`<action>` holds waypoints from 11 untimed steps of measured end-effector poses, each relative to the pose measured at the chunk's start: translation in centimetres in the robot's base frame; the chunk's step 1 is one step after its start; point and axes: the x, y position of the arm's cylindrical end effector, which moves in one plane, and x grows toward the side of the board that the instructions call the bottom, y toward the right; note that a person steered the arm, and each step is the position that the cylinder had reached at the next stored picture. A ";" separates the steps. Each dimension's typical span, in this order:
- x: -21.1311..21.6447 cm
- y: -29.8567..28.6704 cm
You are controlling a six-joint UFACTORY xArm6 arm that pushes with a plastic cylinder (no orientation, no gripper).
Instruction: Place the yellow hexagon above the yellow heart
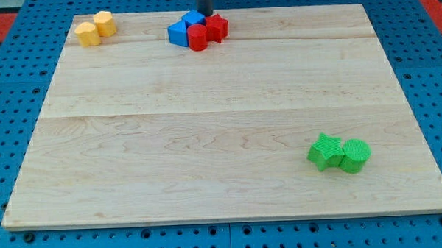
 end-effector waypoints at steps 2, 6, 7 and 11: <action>0.0 -3.4; -0.2 -11.7; -0.1 -13.7; -0.1 -27.1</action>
